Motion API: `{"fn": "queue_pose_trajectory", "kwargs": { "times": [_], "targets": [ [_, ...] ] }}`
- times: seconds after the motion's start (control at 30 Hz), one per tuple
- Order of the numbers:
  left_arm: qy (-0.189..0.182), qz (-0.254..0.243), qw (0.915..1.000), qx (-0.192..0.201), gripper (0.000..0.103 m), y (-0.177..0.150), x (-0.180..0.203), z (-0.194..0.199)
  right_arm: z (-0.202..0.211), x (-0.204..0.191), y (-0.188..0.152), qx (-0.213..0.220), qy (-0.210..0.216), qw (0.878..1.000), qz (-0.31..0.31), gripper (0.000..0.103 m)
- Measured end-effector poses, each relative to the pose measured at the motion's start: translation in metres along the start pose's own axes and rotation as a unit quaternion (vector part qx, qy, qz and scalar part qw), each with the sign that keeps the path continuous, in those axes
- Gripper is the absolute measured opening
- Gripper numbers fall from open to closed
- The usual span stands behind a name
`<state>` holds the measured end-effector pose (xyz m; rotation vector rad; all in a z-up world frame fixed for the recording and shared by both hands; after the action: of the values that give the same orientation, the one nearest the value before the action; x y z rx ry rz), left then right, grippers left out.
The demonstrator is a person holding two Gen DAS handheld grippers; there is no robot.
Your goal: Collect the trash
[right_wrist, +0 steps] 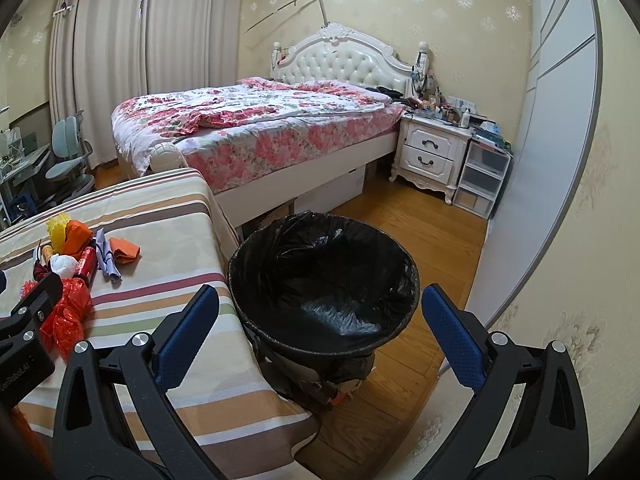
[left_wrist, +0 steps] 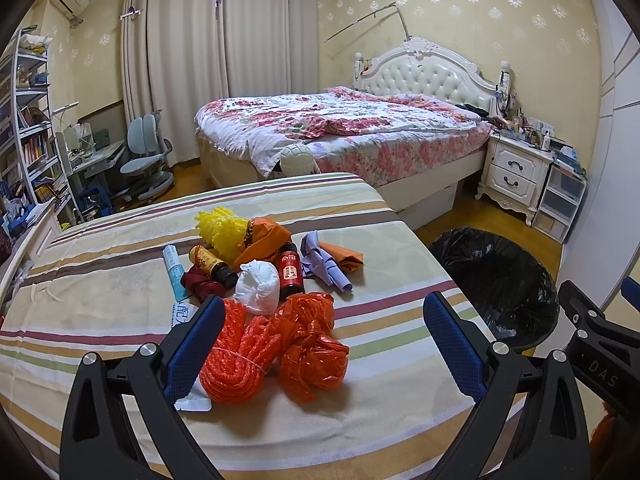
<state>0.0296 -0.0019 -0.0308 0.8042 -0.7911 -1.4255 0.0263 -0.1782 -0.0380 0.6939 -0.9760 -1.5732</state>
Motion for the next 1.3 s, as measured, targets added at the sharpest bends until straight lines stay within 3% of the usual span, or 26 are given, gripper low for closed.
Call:
{"fn": "queue_pose_trajectory", "kwargs": {
  "times": [1.3],
  "targets": [
    [0.005,-0.007,0.9999,-0.01,0.096,-0.005,-0.015,0.002,0.006,-0.003,-0.01,-0.012,0.01,1.0,-0.002,0.099]
  ]
}}
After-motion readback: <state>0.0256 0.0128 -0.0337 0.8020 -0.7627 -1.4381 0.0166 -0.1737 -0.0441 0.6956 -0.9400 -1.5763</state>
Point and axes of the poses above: each gripper's, at about its wrist camera, not at the fingertips, and z roughly against the way its jaws point, x to its right, y to its top, the point moved 4 cm from there along -z, roughly the way its jaws point, and after that the axes turned 3 degrees about x, right-handed, at the moved point
